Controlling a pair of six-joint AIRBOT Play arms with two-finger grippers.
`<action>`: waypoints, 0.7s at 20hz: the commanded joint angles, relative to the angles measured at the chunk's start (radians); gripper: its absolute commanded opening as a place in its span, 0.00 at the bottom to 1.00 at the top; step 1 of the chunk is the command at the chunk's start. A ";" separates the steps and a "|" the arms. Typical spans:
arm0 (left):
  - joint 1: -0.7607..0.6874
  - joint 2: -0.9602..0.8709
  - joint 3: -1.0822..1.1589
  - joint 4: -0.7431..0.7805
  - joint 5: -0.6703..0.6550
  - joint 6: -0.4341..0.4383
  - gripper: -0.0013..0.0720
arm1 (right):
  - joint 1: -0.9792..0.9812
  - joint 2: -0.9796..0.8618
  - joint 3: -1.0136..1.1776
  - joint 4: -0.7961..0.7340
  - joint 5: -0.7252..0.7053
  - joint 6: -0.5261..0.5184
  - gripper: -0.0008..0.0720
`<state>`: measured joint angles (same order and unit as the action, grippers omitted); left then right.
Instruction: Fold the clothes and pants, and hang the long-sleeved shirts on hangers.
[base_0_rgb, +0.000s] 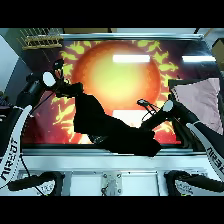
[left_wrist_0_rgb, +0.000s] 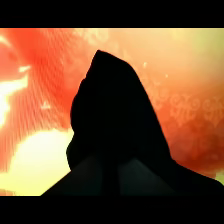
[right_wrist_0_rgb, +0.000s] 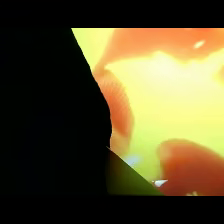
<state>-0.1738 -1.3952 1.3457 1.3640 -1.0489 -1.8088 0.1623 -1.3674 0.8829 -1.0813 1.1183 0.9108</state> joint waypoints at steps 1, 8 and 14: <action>0.025 0.090 0.106 0.003 0.001 0.011 0.03 | -0.047 0.101 0.154 -0.025 0.028 0.071 0.04; -0.002 0.488 0.405 -0.002 0.005 0.013 0.03 | -0.169 0.457 0.656 -0.026 -0.105 0.251 0.04; -0.123 0.724 0.364 -0.002 0.082 -0.008 0.03 | -0.168 0.638 0.689 -0.025 -0.287 0.418 0.04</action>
<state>-0.2501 -0.7773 1.7321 1.3602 -1.0218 -1.7973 -0.0017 -0.8032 1.5452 -1.1046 0.9127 1.2335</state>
